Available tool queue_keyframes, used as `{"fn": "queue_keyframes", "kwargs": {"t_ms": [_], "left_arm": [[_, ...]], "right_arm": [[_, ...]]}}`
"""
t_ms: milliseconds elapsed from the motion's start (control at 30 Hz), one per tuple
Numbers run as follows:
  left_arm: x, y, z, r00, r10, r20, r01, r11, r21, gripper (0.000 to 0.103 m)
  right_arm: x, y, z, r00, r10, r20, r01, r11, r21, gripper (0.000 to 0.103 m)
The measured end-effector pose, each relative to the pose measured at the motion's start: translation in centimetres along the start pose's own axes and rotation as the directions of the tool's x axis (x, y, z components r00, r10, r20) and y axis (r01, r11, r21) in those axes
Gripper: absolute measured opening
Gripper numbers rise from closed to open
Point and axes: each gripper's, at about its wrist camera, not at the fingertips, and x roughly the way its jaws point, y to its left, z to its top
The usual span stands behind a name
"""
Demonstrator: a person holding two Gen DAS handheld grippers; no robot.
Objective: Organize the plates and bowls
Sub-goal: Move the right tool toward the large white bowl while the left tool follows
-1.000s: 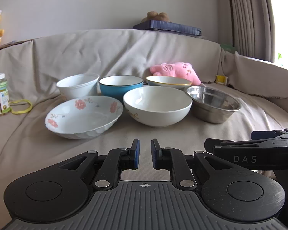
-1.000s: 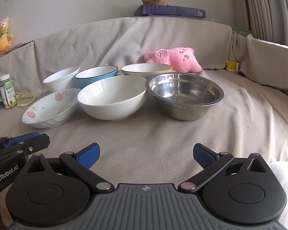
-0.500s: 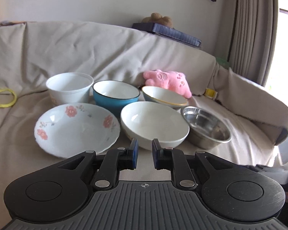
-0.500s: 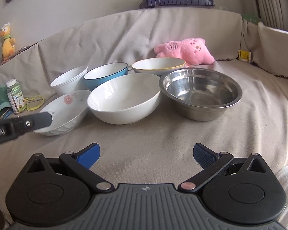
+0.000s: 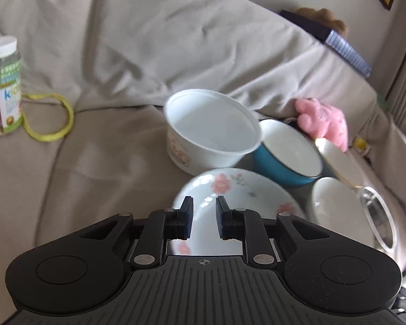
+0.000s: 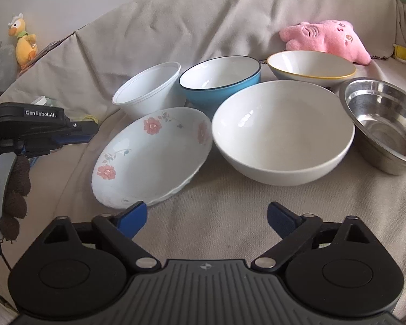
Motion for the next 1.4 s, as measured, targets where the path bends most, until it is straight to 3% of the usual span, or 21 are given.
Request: {"fn": "queue_keyframes", "kwargs": {"t_ms": [100, 200, 300, 367, 533, 667, 933, 1000, 1067, 1167, 1267, 1400], "left_arm": [[1.8, 1.4, 0.6, 0.999, 0.034, -0.036, -0.035, 0.999, -0.03, 0.02], [3.5, 2.7, 0.9, 0.997, -0.003, -0.08, -0.005, 0.996, -0.088, 0.02], [5.0, 3.4, 0.6, 0.99, -0.058, -0.13, 0.04, 0.99, -0.137, 0.02], [5.5, 3.4, 0.1, 0.987, -0.066, -0.143, 0.046, 0.989, -0.14, 0.02], [6.0, 2.8, -0.9, 0.983, -0.087, -0.16, 0.069, 0.991, -0.117, 0.027], [5.6, 2.9, -1.4, 0.98, -0.086, -0.181, 0.066, 0.992, -0.11, 0.028], [3.3, 3.9, -2.9, 0.982, -0.061, -0.177, 0.045, 0.995, -0.093, 0.029], [2.6, 3.8, -2.6, 0.989, -0.05, -0.141, 0.037, 0.995, -0.093, 0.029], [1.4, 3.4, -2.0, 0.996, -0.025, -0.082, 0.019, 0.997, -0.072, 0.029], [0.1, 1.6, -0.8, 1.0, 0.008, -0.003, -0.008, 0.999, -0.032, 0.029], [0.1, -1.4, 0.0, 1.0, 0.001, -0.004, -0.001, 1.0, -0.003, 0.029], [1.5, -6.7, -0.1, 0.993, -0.097, -0.07, 0.098, 0.995, 0.015, 0.029]], "right_arm": [[1.5, 0.6, 0.5, 1.0, 0.002, -0.011, -0.001, 0.998, 0.065, 0.08], [2.6, 1.4, 1.0, 1.0, -0.017, -0.011, 0.018, 0.996, 0.084, 0.075], [3.8, 2.0, 1.6, 0.999, -0.045, -0.021, 0.046, 0.996, 0.073, 0.063], [4.5, 2.0, 1.8, 0.998, -0.053, -0.039, 0.056, 0.996, 0.071, 0.053], [6.2, 2.3, 2.1, 0.997, -0.002, -0.073, 0.007, 0.998, 0.065, 0.041], [5.8, 4.2, 1.6, 0.998, -0.022, -0.062, 0.022, 1.0, 0.004, 0.042], [4.5, 3.7, 0.5, 0.992, 0.088, -0.094, -0.089, 0.996, -0.005, 0.042], [3.5, 2.8, 0.3, 0.993, 0.087, -0.081, -0.088, 0.996, -0.009, 0.054], [2.2, 1.3, 0.0, 0.992, 0.098, -0.075, -0.098, 0.995, -0.004, 0.067], [0.4, -2.1, -0.8, 0.993, 0.081, -0.083, -0.08, 0.997, 0.018, 0.069], [-1.2, -6.4, -1.4, 0.997, 0.04, -0.063, -0.038, 0.998, 0.044, 0.07], [-2.5, -11.7, -1.8, 0.999, -0.05, -0.02, 0.052, 0.994, 0.092, 0.077]]}}
